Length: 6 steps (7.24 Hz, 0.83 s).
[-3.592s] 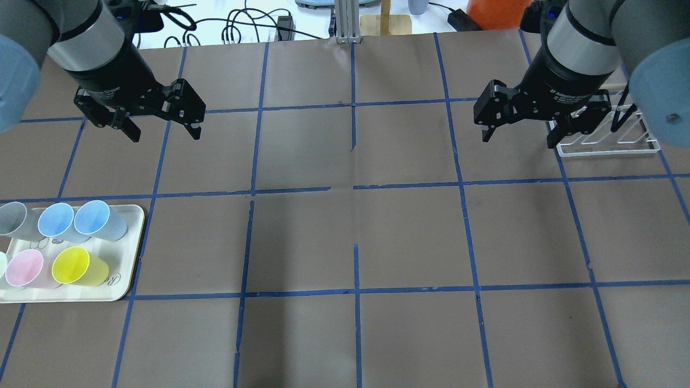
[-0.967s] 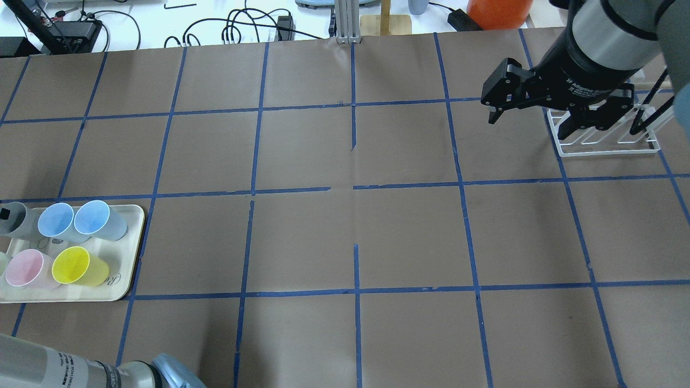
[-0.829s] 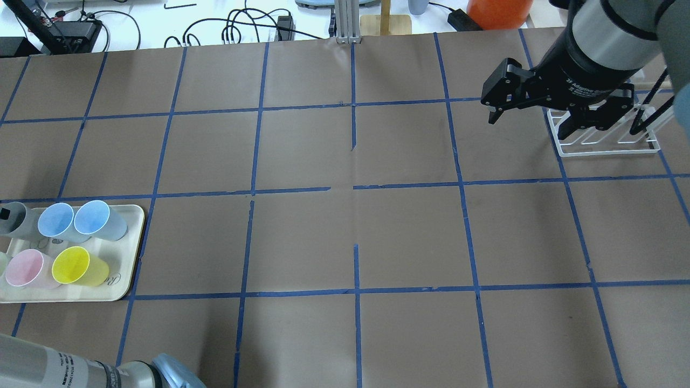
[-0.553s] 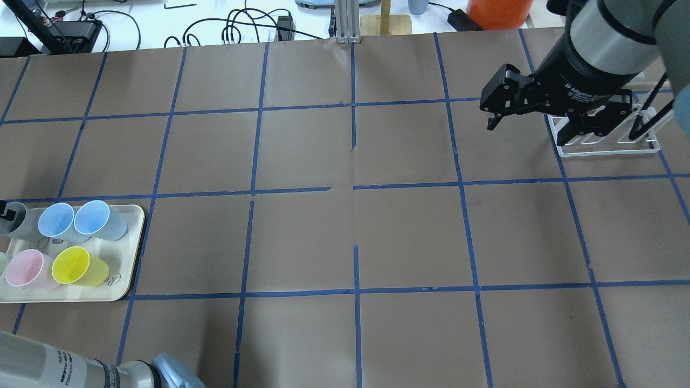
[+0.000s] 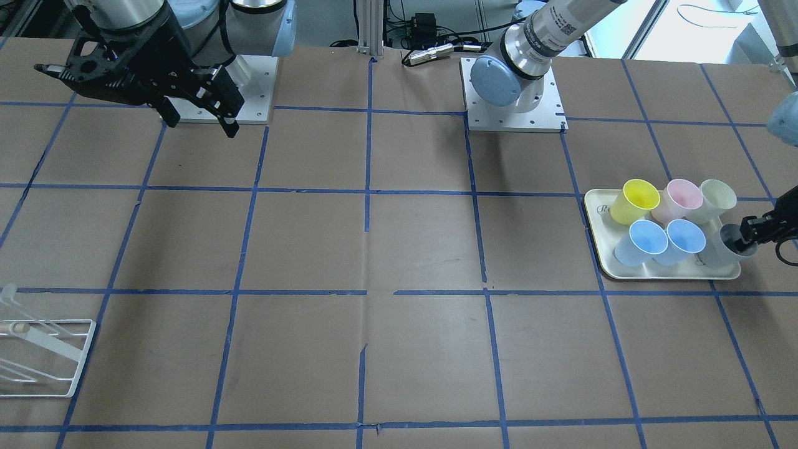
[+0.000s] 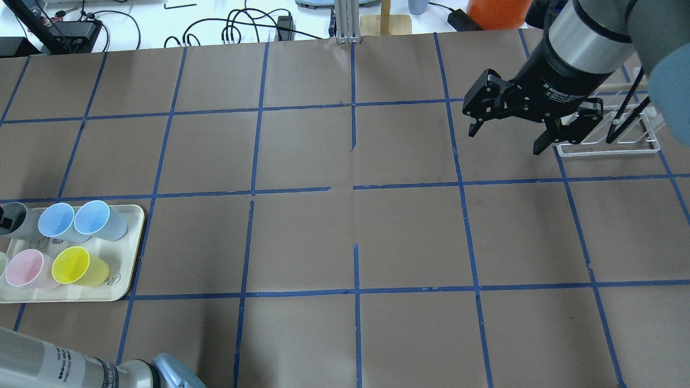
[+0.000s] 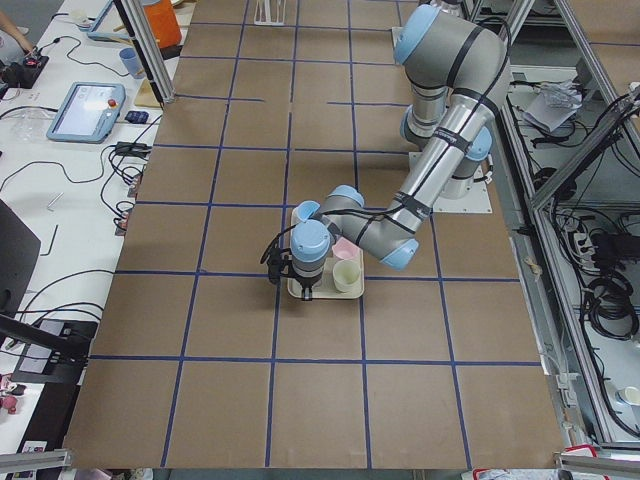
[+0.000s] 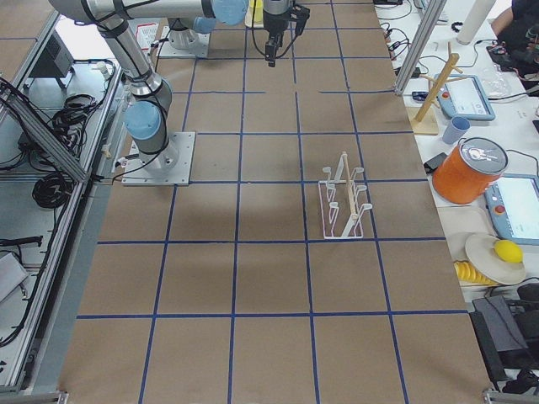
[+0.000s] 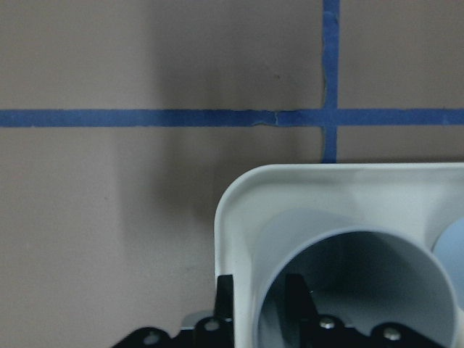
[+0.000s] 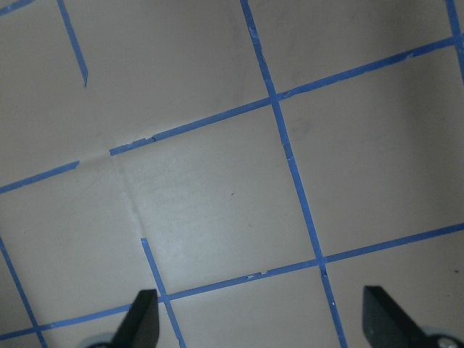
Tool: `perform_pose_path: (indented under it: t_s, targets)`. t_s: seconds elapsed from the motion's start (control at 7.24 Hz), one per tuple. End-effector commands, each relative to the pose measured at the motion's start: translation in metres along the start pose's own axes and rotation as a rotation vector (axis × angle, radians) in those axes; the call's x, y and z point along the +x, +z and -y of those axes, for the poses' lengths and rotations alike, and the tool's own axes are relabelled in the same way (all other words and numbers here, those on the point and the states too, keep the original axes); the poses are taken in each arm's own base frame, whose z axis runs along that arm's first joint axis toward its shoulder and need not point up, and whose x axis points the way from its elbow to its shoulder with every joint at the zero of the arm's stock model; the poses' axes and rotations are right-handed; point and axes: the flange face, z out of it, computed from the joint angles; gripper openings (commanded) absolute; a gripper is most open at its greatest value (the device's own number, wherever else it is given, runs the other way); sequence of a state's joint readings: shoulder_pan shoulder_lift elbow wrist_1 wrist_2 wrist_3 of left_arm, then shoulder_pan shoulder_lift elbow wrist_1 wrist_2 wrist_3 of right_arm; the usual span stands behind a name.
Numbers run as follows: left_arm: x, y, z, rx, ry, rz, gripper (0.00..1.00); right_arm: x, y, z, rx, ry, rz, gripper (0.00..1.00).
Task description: Transfer IKEA cup to right arm and place on rack
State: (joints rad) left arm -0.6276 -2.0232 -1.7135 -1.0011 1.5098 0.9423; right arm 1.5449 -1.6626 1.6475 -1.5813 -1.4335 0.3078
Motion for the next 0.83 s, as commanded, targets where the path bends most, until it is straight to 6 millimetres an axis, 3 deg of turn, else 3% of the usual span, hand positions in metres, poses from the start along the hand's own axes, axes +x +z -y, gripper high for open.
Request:
perform_pose_path:
  t_s: [0.0, 0.28, 0.41, 0.55, 0.69]
  targets:
    - [0.001, -0.012, 0.002, 0.014, -0.001, 0.015, 0.0, -0.012, 0.022, 0.042, -0.02, 0.298, 0.022, 1.0]
    - [0.001, -0.038, 0.009, 0.038, 0.003, 0.046, 0.0, -0.051, 0.011, 0.098, -0.102, 0.457, 0.193, 1.0]
    - [0.001, -0.067, 0.013, 0.058, 0.008, 0.07, 0.0, -0.067, 0.011, 0.119, -0.162, 0.58, 0.26, 1.0]
    - [0.006, -0.094, 0.014, 0.052, 0.004, 0.057, 0.0, -0.078, 0.017, 0.127, -0.238, 0.633, 0.332, 1.0]
    - [0.017, -0.119, 0.017, 0.05, 0.007, 0.051, 0.0, -0.085, 0.022, 0.121, -0.279, 0.691, 0.335, 1.0]
